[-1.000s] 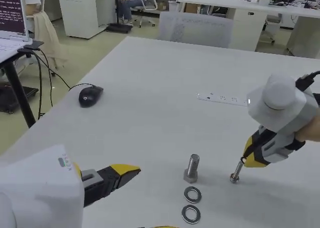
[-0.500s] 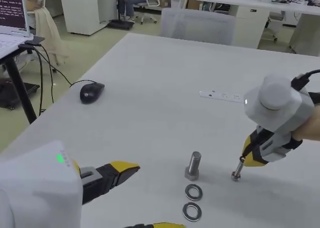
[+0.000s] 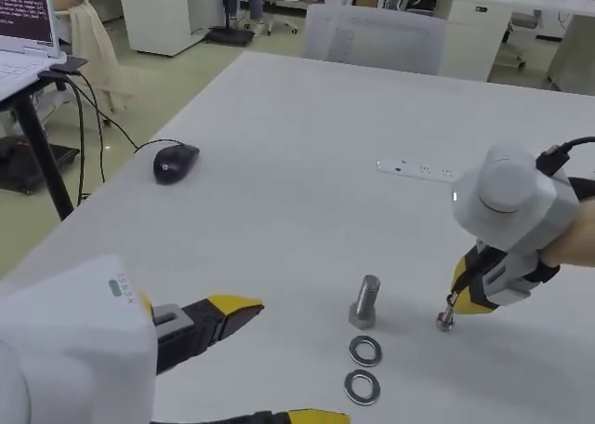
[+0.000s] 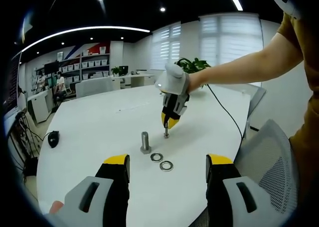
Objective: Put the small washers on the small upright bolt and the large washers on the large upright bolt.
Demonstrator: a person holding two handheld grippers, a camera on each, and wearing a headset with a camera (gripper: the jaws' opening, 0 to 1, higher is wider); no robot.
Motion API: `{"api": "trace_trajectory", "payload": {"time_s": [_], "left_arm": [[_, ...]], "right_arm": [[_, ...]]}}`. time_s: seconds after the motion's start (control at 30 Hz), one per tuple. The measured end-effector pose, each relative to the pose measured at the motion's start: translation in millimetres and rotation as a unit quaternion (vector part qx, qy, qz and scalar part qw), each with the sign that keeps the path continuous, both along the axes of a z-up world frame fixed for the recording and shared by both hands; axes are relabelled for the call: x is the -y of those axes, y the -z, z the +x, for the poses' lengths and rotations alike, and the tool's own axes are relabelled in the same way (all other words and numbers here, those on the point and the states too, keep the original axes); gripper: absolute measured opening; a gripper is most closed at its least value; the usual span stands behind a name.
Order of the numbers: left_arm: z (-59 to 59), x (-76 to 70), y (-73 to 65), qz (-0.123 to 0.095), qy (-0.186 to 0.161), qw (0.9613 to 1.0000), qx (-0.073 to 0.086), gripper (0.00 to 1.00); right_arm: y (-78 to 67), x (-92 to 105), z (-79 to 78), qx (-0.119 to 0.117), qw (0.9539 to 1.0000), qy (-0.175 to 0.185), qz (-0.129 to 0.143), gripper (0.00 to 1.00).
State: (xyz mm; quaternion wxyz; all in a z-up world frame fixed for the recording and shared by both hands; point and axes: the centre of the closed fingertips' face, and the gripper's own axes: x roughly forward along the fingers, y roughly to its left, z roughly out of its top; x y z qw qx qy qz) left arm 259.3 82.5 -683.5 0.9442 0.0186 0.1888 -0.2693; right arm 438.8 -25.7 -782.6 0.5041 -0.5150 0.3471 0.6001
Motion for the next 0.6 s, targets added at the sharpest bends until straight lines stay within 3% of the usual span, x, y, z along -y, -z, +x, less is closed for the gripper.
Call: {"api": "trace_trajectory", "payload": {"time_s": [0.6], "left_arm": [[3.0,-1.2,5.9,-0.002,-0.001,1.0,-0.01,0.61]], "right_arm": [[24.6,1.9,3.4,-0.013,0.9999,0.004,-0.004,0.13]]}}
